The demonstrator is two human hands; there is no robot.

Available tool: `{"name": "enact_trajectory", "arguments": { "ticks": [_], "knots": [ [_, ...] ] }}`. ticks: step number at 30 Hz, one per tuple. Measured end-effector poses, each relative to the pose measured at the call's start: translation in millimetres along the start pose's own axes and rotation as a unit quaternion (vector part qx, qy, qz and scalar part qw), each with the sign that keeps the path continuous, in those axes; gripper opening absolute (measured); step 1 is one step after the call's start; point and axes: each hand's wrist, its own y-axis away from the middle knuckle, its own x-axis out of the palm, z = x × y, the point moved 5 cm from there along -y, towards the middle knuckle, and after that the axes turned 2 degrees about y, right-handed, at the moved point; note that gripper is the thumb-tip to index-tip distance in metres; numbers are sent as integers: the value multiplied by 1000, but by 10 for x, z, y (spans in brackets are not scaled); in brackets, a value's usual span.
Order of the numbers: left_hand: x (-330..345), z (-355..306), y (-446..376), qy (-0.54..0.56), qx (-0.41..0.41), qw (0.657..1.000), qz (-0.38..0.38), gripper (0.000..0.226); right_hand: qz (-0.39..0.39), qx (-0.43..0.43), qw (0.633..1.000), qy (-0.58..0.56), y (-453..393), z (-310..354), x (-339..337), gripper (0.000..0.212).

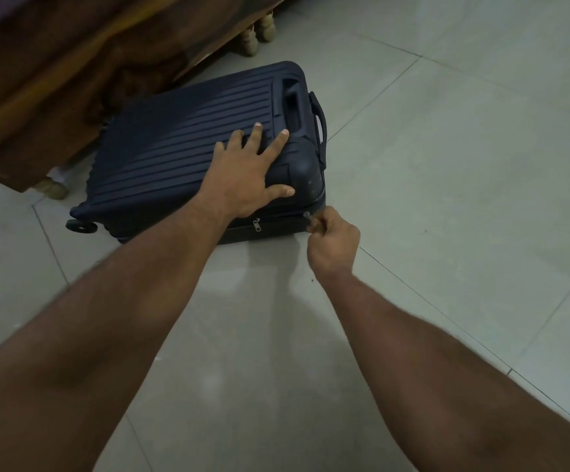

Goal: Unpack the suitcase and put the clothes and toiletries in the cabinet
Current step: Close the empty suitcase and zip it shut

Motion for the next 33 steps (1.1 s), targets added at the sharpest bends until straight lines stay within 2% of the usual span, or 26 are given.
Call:
{"name": "enact_trajectory", "arguments": {
  "ticks": [5,9,13,14,16,18,19,21,23,24,29,33],
  "knots": [
    [39,-115,35,-7,0,1000,-4,98,42,-25,998,25,176,80,310,17],
    [21,-124,35,7,-8,1000,3,98,100,-89,989,61,289,299,606,20],
    [52,-121,75,8,-6,1000,-3,96,129,-78,983,102,296,275,603,15],
    [55,-99,93,11,-4,1000,-9,95,117,-54,985,119,252,264,496,16],
    [65,-44,126,19,-1,1000,-22,93,30,41,993,103,75,272,142,20],
    [84,0,161,35,-3,999,-31,92,-77,159,984,8,-235,244,-184,22],
    [99,17,184,44,-4,998,-36,91,-92,198,974,-65,-410,281,-264,21],
    [119,35,240,54,-3,997,-46,90,-15,234,956,-177,-784,440,-236,18],
    [136,34,292,57,1,997,-52,89,104,259,937,-210,-964,608,-100,22],
    [139,34,314,60,-1,997,-55,88,139,273,928,-211,-988,643,-36,29],
    [152,62,499,43,12,998,-50,96,175,265,938,-138,-895,555,122,44],
    [51,236,889,39,24,997,-53,96,173,248,950,-81,-676,587,164,43]
  ]
}}
